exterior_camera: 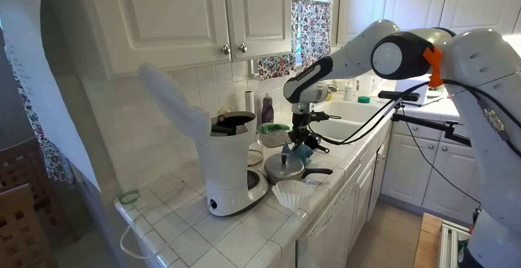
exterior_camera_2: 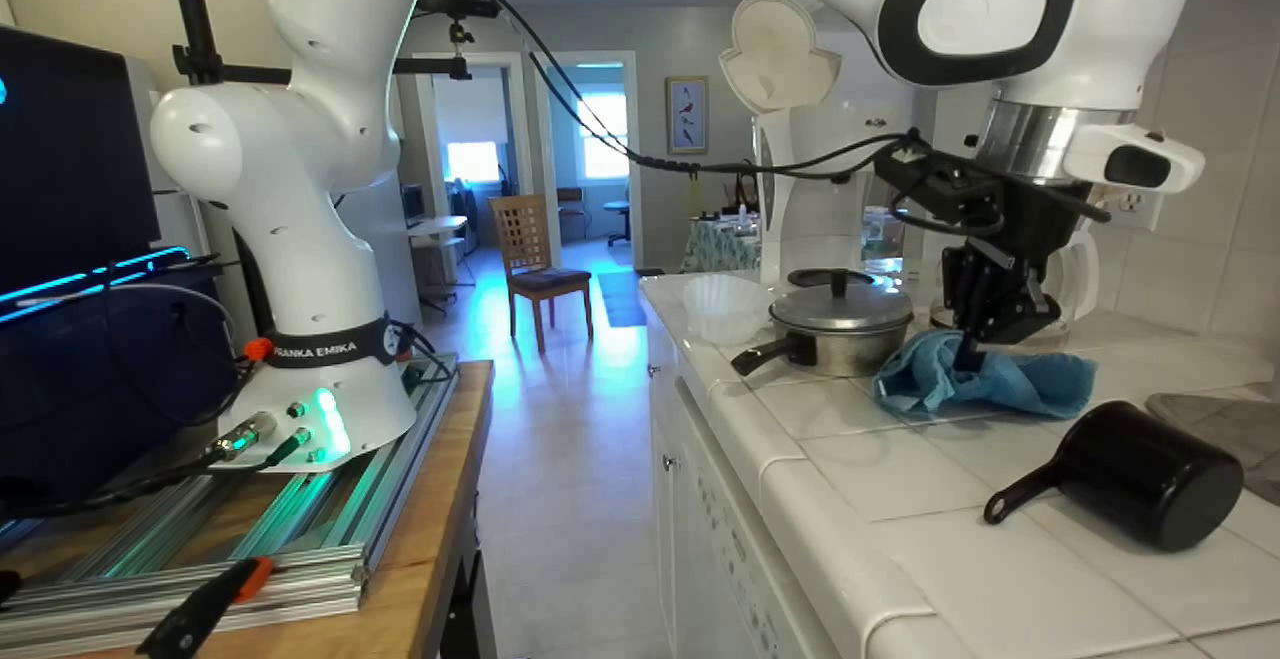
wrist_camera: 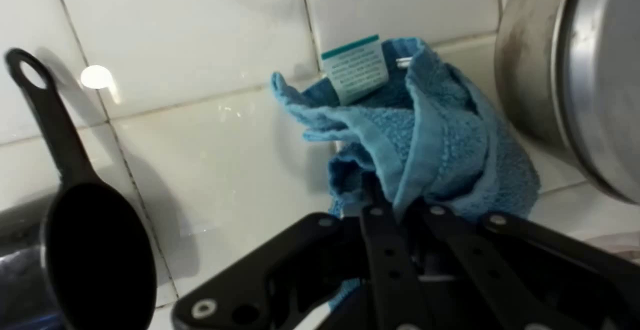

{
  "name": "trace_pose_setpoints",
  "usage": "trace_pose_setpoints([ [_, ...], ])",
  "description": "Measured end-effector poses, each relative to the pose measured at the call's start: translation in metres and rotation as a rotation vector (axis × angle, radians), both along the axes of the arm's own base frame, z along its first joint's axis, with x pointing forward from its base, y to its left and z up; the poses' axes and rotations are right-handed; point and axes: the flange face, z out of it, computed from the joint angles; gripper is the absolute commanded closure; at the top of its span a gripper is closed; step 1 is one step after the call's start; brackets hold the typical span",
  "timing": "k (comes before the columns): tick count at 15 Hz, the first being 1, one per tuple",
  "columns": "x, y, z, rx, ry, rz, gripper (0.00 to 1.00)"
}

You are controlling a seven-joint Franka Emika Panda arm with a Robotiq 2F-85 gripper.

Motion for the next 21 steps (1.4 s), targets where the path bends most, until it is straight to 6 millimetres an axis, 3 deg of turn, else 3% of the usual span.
trace_pose_setpoints([
  [7,-0.040,-0.026,0.032,-0.082,0.196,0.208,0.98],
  [11,-0.053,-0.043,0.036,-0.169,0.254,0.294,0.96],
  [12,-0.055,-0.047,0.035,-0.189,0.265,0.309,0.67],
  [14,-0.058,-0.053,0.031,-0.234,0.273,0.329,0.60],
  [16,-0.053,-0.055,0.031,-0.284,0.243,0.351,0.45],
  [21,-0.035,-0.034,0.061,-0.365,0.138,0.385,0.11],
])
